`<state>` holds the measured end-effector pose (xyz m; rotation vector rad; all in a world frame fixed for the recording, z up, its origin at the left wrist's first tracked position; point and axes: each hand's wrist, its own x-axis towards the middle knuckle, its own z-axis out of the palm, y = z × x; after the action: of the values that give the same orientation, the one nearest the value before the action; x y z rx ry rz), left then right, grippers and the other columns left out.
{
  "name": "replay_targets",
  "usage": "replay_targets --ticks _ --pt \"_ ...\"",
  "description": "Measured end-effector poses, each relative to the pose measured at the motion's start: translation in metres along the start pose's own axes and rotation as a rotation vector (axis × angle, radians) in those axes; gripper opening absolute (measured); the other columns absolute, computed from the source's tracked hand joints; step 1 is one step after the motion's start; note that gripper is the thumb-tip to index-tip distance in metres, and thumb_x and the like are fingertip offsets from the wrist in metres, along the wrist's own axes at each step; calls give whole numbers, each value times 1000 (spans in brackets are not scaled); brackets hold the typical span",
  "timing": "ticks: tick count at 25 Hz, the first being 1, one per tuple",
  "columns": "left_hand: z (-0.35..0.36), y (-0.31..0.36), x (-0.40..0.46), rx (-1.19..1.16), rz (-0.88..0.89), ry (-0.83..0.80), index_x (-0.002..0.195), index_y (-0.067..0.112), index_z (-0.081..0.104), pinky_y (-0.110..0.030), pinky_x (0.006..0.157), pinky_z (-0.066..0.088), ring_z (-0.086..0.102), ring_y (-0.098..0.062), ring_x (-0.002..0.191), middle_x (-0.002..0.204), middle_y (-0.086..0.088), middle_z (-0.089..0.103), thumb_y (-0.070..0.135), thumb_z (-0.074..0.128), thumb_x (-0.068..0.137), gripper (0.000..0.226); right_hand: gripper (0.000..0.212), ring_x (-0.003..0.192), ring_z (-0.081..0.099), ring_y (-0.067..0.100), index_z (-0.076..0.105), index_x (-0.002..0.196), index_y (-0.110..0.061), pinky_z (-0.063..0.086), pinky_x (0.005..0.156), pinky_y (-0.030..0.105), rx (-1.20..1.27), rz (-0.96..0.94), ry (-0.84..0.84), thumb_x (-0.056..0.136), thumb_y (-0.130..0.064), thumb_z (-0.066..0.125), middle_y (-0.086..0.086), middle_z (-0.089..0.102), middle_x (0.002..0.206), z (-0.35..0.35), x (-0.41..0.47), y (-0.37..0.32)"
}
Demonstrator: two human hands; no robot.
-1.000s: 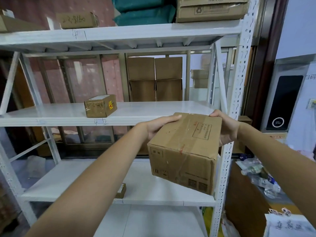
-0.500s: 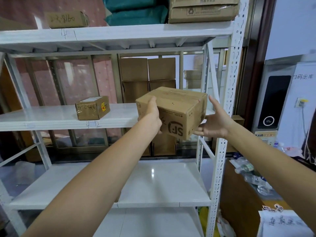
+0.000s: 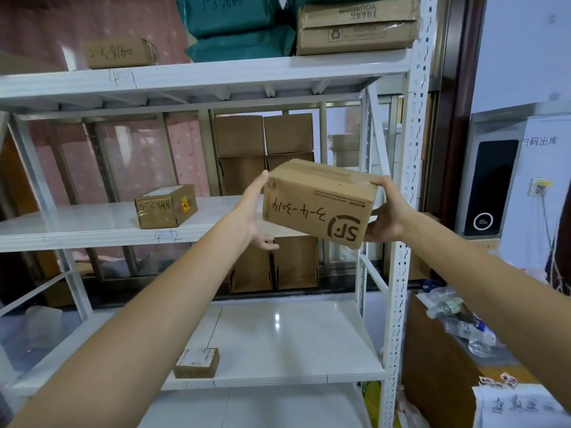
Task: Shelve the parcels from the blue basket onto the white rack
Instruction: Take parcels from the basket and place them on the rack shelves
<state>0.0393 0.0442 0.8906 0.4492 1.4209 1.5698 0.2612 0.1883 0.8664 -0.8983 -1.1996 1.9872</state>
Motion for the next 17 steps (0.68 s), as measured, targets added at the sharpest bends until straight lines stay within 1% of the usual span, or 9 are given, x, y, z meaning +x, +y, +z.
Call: replay_targets --ticks 2,4,5,7,8,10,13,15,17 --pt "18 -9 -4 1 -8 -69 141 31 25 -67 89 41 40 -49 125 143 -23 32 69 82 39 123 92 107 61 38 45 127 -8 54 83 54 114 -29 -32 52 -54 71 18 57 121 7 4 14" --pt "34 -12 -7 -34 31 -70 135 21 35 -59 90 46 52 -40 114 127 -17 52 60 86 44 112 91 108 60 39 39 134 -8 53 87 55 168 -45 -88 60 -51 68 20 56 120 11 12 30" --pt "39 -9 -8 -41 82 -33 133 18 38 -55 91 47 56 -35 109 119 -14 58 55 87 46 106 90 107 60 39 36 137 -9 51 90 55 177 -35 -113 63 -49 67 20 56 116 10 15 37" --pt "44 -2 -6 68 302 81 132 16 34 -45 91 51 58 -27 108 120 -9 58 47 88 49 104 88 111 57 41 32 140 -14 47 96 56 160 21 -106 68 -49 67 21 51 121 2 18 39" --pt "45 2 -5 235 470 155 132 15 29 -42 91 51 56 -25 111 125 -7 53 47 88 49 107 88 116 54 43 32 140 -15 44 99 58 137 49 -65 69 -53 68 24 47 128 -4 18 35" --pt "42 6 -3 784 815 301 134 18 22 -47 94 47 50 -29 119 134 -5 45 55 84 46 114 93 118 50 47 35 137 -14 41 101 60 82 67 4 67 -63 70 29 43 133 -15 16 22" --pt "43 3 -3 1496 1159 390 143 22 16 -50 92 41 45 -32 118 139 -4 41 61 80 43 125 97 114 55 50 37 134 -17 43 98 64 -5 68 -84 61 -73 69 30 48 129 -19 10 0" --pt "48 -9 -2 1749 1277 380 143 23 17 -48 88 38 45 -31 114 135 -4 43 60 80 42 125 99 113 56 53 36 128 -21 45 94 66 -73 91 -174 54 -76 72 32 51 126 -12 7 -10" --pt "56 -24 0 1870 1364 380 141 24 18 -48 88 38 45 -30 113 133 -4 44 59 81 43 121 107 114 55 53 36 128 -22 49 88 64 -134 116 -216 45 -73 80 33 48 130 -1 5 -14"
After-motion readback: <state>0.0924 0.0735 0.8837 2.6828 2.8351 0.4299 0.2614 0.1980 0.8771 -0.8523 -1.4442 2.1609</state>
